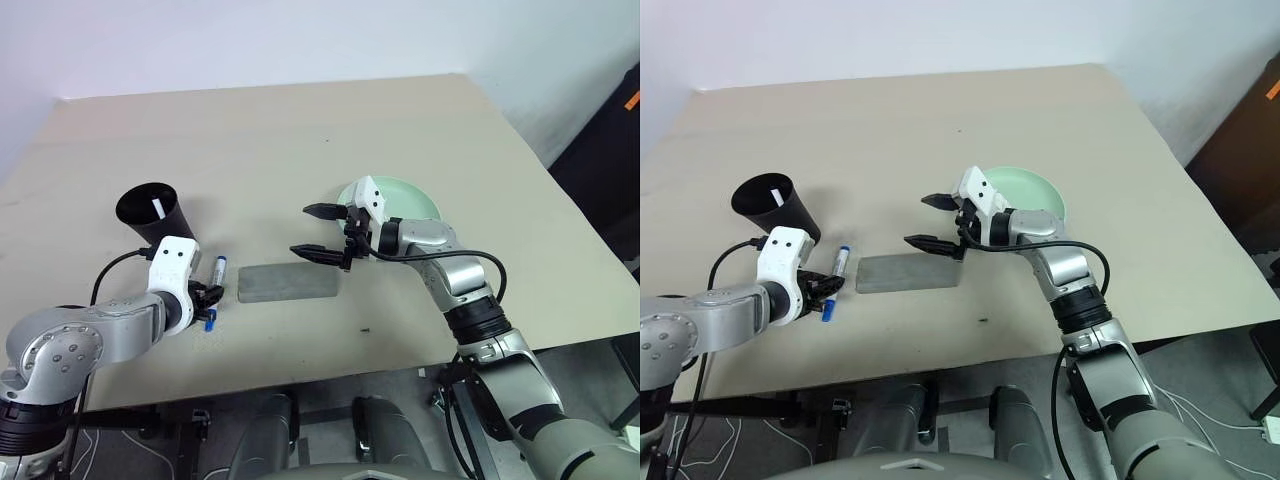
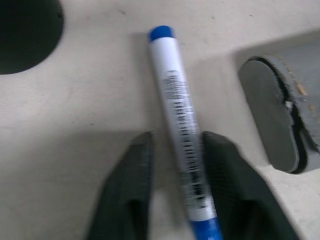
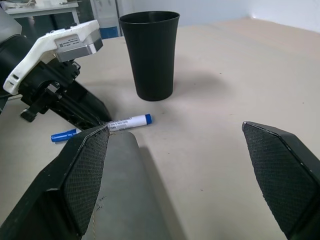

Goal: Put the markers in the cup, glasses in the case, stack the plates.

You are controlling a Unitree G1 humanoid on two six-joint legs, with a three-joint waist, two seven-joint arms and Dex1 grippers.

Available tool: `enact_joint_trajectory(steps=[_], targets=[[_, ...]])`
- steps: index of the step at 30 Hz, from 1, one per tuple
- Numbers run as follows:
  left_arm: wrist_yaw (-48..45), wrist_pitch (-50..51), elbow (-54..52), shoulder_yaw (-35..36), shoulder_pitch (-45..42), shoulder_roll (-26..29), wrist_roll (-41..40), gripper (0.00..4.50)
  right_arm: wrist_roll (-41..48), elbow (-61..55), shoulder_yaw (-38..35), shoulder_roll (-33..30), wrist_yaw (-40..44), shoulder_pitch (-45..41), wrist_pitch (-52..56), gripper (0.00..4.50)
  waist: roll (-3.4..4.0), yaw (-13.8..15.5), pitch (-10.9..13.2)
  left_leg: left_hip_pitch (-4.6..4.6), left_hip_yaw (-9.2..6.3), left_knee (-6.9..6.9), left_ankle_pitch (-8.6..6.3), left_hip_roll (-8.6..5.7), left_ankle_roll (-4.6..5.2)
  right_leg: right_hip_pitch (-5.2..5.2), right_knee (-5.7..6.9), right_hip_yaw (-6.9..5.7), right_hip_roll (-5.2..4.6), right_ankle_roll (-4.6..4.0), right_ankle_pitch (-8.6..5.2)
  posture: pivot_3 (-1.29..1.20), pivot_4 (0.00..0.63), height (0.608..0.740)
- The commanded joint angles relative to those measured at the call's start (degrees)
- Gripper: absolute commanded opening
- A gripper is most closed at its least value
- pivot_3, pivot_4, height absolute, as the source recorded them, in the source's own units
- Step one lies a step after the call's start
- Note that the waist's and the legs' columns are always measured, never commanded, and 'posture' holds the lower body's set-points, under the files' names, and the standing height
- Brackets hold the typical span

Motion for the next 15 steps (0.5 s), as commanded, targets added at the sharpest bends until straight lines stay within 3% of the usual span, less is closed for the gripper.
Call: enact_joint_trajectory(steps=[1,7,15], targets=[[-0.71,2.22,0.83,1.13,0.62,0.1,1.31,0.26,0.01,-0.88,-1.21,-0.16,-0.18,-0.71,-1.39,4.5,0.0,-0.05,0.0,0.0,0.0,0.0,0.0,0.0,0.0,0.0,0.0,0.0,0.0,0.0,0.0,0.0,0.15,0.735],[-3.49,3.46,0.36,1.45,-0.22,0.54,3.02,0.26,-0.36,-1.11,-1.45,-0.39,-0.86,-0.62,-1.41,4.5,0.0,-0.08,0.0,0.0,0.0,0.0,0.0,0.0,0.0,0.0,0.0,0.0,0.01,0.0,0.0,0.0,0.15,0.735],[-18.73,-0.39,-2.64,2.68,-2.97,6.2,6.85,0.26,-0.57,-1.47,-1.8,-0.71,-1.45,-0.08,-1.43,4.5,0.0,0.04,0.01,-0.06,0.01,-0.01,0.0,0.0,0.0,-0.06,-0.03,0.0,0.0,-0.01,0.0,0.0,0.15,0.735]])
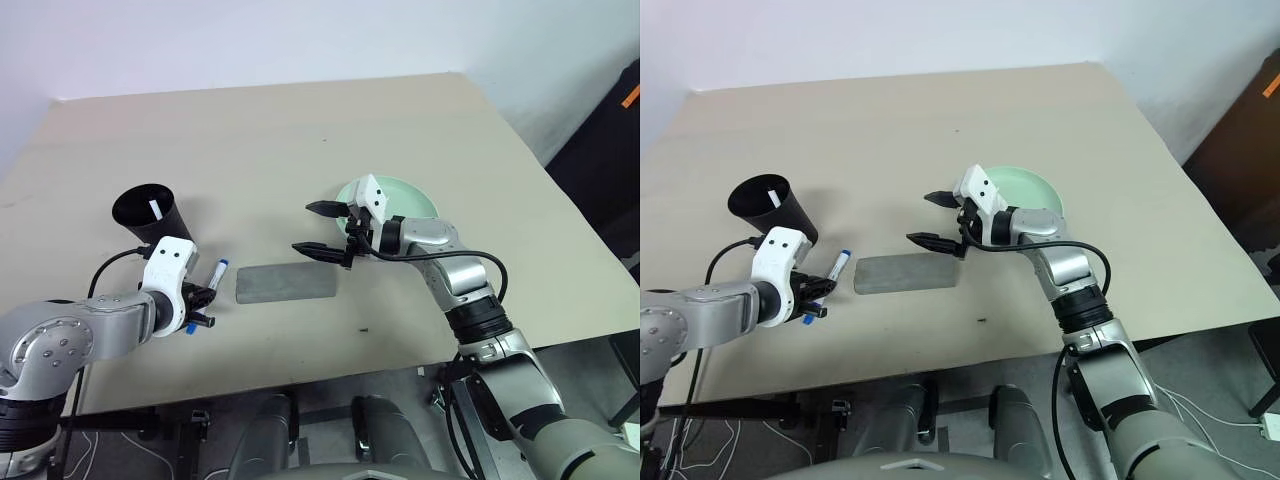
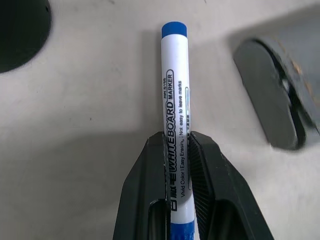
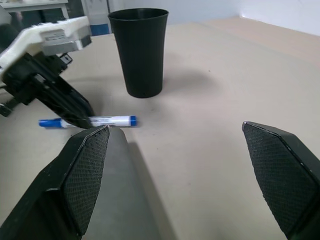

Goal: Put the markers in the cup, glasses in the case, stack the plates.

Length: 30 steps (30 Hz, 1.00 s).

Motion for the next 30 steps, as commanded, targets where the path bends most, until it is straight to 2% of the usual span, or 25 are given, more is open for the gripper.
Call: enact_joint_trajectory(steps=[1,4,10,11,14,22,26,28,30], targets=[[-7.23,-5.57,-2.36,2.13,-1.72,1.56,3.85,0.26,0.11,-1.44,-1.22,-0.24,-0.26,-0.09,-1.25,4.5,0.0,0.17,0.0,0.0,0.0,0.0,0.0,0.0,0.0,0.0,-0.01,0.0,-0.01,0.0,0.0,0.0,0.15,0.735],[-14.32,-9.95,-1.36,5.17,-1.18,-0.6,2.72,0.26,0.11,-1.47,-1.15,-0.18,-0.34,-0.05,-1.36,4.5,0.0,0.1,0.0,-0.02,0.01,0.0,0.0,0.0,0.0,0.01,-0.05,0.0,-0.04,-0.01,0.0,0.0,0.15,0.735],[-31.15,-24.27,-2.12,10.33,1.19,-4.26,5.6,0.26,0.25,-2.88,-0.42,0.18,0.16,0.44,-0.94,4.5,0.01,-0.02,0.0,-0.09,0.03,-0.11,0.0,0.0,0.0,-0.08,-0.1,0.02,-0.06,-0.02,-0.01,0.0,0.15,0.735],[-34.01,-27.94,-2.14,11.1,1.41,-4.88,7.33,0.26,0.72,-3.51,-0.43,0.16,0.65,0.65,-0.57,4.5,0.01,0.02,0.0,-0.08,0.04,-0.13,0.0,0.0,0.0,-0.09,-0.1,0.02,-0.06,-0.02,-0.01,0.0,0.15,0.735],[-40.34,-46.09,1.21,15.94,-2.34,-12.87,12.57,0.26,3.91,-6.08,-1.63,-0.07,2.34,0.32,2.49,4.5,0.05,0.17,0.03,-0.1,0.08,-0.12,0.0,0.01,0.0,-0.08,-0.13,0.03,-0.09,-0.02,0.0,0.0,0.15,0.735],[-45.0,-54.36,6.33,19.99,-7.05,-14.89,12.59,0.26,7.89,-10.37,-1.94,-1.25,4.89,0.31,5.93,4.5,-0.05,0.19,0.02,-0.09,0.07,-0.06,0.01,0.01,0.03,-0.02,-0.11,-0.01,-0.07,-0.01,0.0,0.0,0.15,0.735],[-43.32,-57.29,11.82,21.58,-11.18,-14.24,15.11,0.26,7.25,-11.25,-1.12,-1.03,4.31,1.11,5.68,4.5,-0.05,0.21,0.02,-0.06,0.03,0.03,0.01,0.01,0.03,0.03,-0.06,-0.05,-0.04,0.0,0.01,0.0,0.15,0.735],[-43.78,-57.72,14.31,22.27,-10.98,-14.29,15.39,0.26,6.58,-11.43,-0.76,-1.09,3.95,1.55,5.22,4.5,-0.05,0.08,0.02,0.0,0.04,0.05,0.02,0.01,0.04,0.08,-0.04,-0.04,-0.03,0.01,0.01,0.0,0.15,0.735],[-43.97,-60.94,16.98,22.58,-10.54,-14.48,18.95,0.26,5.75,-11.4,-0.4,-1.24,3.67,1.88,4.57,4.5,-0.05,0.09,0.02,0.01,0.05,0.04,0.04,0.01,0.09,0.08,-0.04,-0.04,-0.01,0.02,0.01,0.0,0.15,0.735]])
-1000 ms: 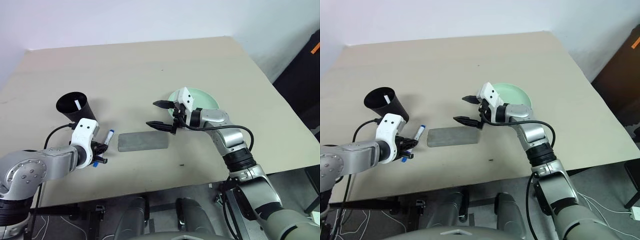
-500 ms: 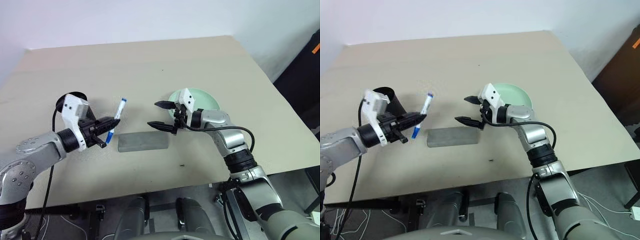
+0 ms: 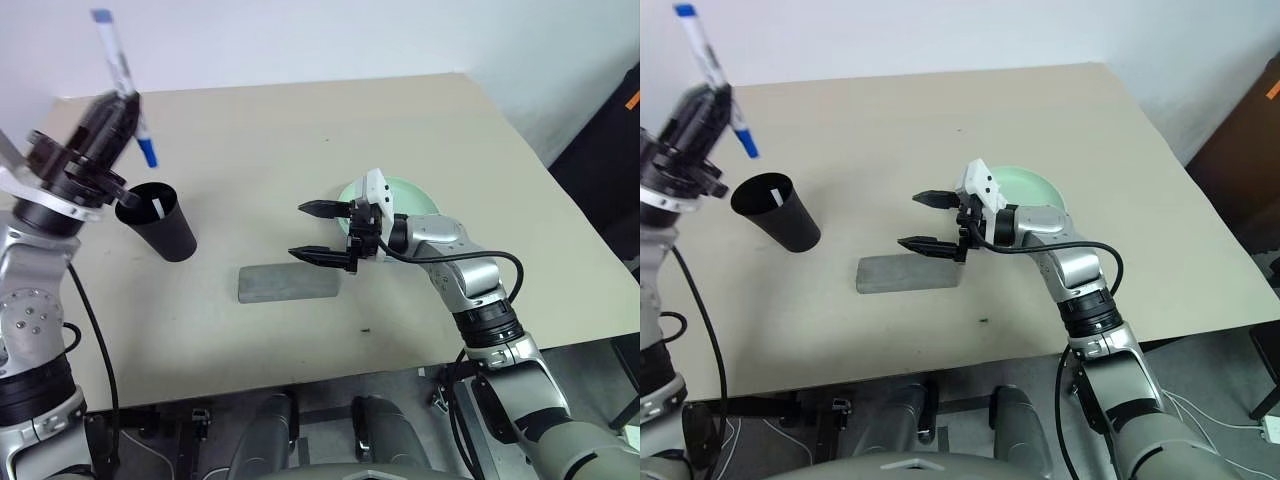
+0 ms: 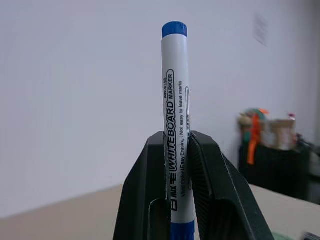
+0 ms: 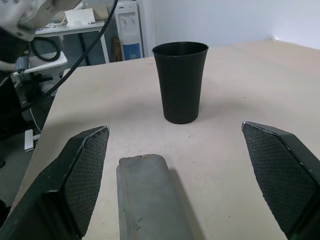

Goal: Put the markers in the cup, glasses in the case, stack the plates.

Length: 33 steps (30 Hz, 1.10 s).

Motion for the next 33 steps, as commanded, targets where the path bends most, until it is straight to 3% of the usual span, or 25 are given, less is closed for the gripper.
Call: enact_joint_trajectory(steps=[1,18,25,33], targets=[[-0.32,-5.05,3.68,1.65,1.0,0.51,5.34,0.26,-0.7,-2.26,0.11,-0.23,-0.35,0.23,-1.72,4.5,0.0,0.03,0.0,0.0,0.0,0.0,0.02,0.0,0.04,-0.01,0.0,0.0,0.01,0.0,0.0,0.0,0.15,0.735],[-0.87,-17.28,17.27,-2.99,3.75,-4.01,19.58,0.26,-3.4,-2.15,0.34,-2.1,-0.52,0.9,-2.8,4.5,-0.01,0.12,0.0,-0.02,-0.02,-0.02,-0.04,0.01,-0.06,-0.05,0.01,0.01,-0.05,0.0,0.0,0.0,0.15,0.735],[-2.22,-20.59,20.44,-4.94,4.53,-5.9,21.57,0.26,-5.25,-2.33,1.36,-2.58,-0.67,1.9,-4.0,4.5,-0.02,0.12,-0.01,-0.03,-0.02,-0.02,-0.04,0.01,-0.06,-0.05,0.01,0.01,-0.06,0.01,0.01,0.0,0.15,0.735],[-2.94,-16.69,18.97,-5.39,5.9,-6.3,19.2,0.26,-5.49,-2.25,0.98,-2.78,-1.21,1.91,-4.42,4.5,-0.01,0.09,-0.01,-0.03,-0.02,-0.01,-0.04,0.01,-0.06,-0.05,0.02,0.01,-0.06,0.01,0.01,0.0,0.15,0.735]])
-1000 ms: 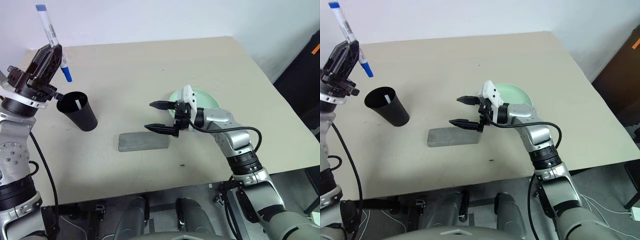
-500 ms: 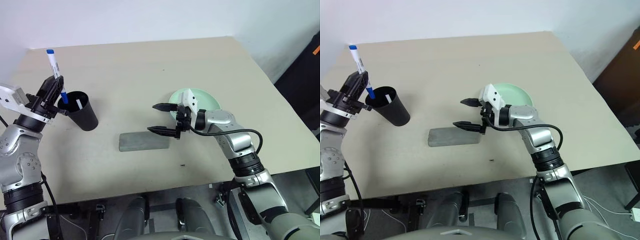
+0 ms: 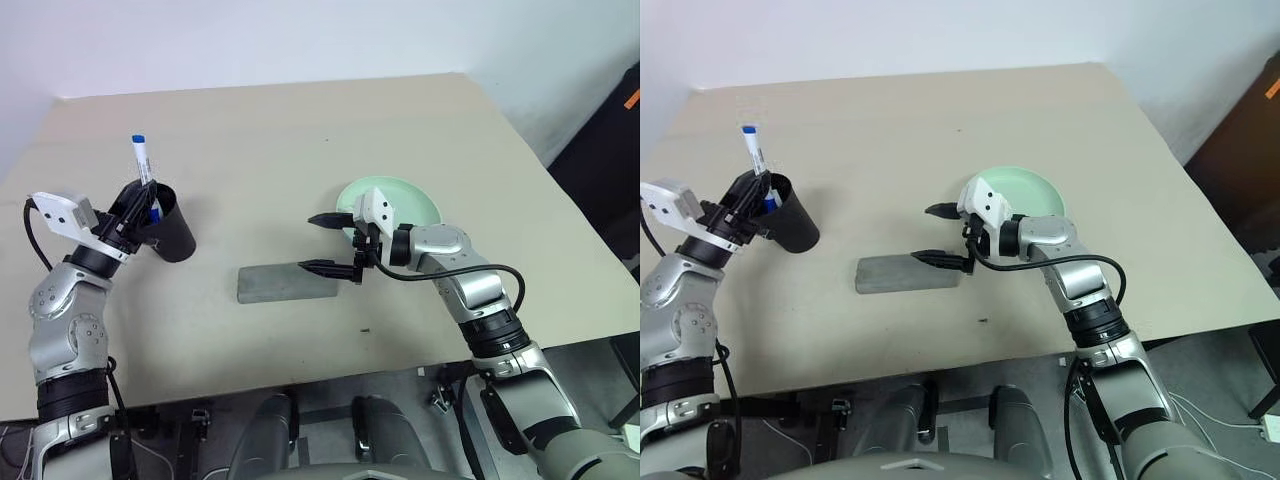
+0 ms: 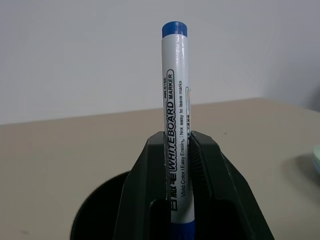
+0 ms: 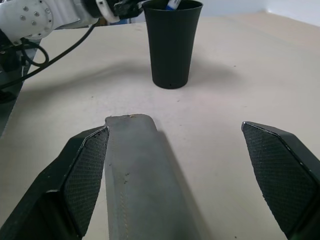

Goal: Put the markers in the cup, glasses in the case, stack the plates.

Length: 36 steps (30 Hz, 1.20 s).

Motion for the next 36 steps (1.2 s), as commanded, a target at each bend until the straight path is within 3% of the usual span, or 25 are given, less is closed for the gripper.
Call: enact_joint_trajectory(steps=[1,12,28,31,36], targets=[[0.8,1.41,-1.78,0.77,0.46,0.39,-0.95,0.61,0.1,-2.04,-0.9,-0.53,-0.26,-0.58,-1.3,4.5,0.01,0.02,0.0,0.01,-0.01,0.0,0.0,0.0,0.0,0.0,0.01,0.0,0.0,0.0,0.0,0.0,0.15,0.735],[1.47,0.29,-1.74,1.02,0.91,0.87,0.09,4.39,-0.08,-1.25,-0.65,-0.34,-0.61,-0.95,-2.18,4.5,0.0,0.04,0.0,0.02,-0.01,0.01,0.0,0.0,0.0,0.02,0.02,-0.01,0.0,0.0,0.0,0.0,0.15,0.735],[-1.85,5.22,-13.66,3.76,3.5,3.61,-8.46,4.45,0.27,3.15,-0.95,0.72,0.57,-3.86,-3.5,4.5,0.0,-0.11,0.0,0.01,0.0,0.01,0.0,0.03,0.0,0.01,0.01,-0.01,0.01,-0.01,0.0,0.0,0.15,0.735],[-2.72,6.5,-16.5,4.87,5.58,5.34,-9.31,4.45,0.73,3.42,-1.27,0.4,1.17,-4.18,-2.98,4.5,0.01,-0.13,0.0,0.01,0.01,-0.01,0.0,0.03,0.01,0.01,-0.02,-0.01,0.02,-0.01,-0.01,0.0,0.15,0.735],[-7.37,14.19,-26.65,9.97,14.78,9.5,-19.2,4.45,3.43,3.4,-3.47,-1.14,3.05,-4.62,-0.09,4.5,0.03,-0.36,0.02,-0.02,0.01,-0.02,-0.01,0.05,0.01,-0.01,-0.04,0.01,0.0,-0.02,-0.01,0.0,0.15,0.735]])
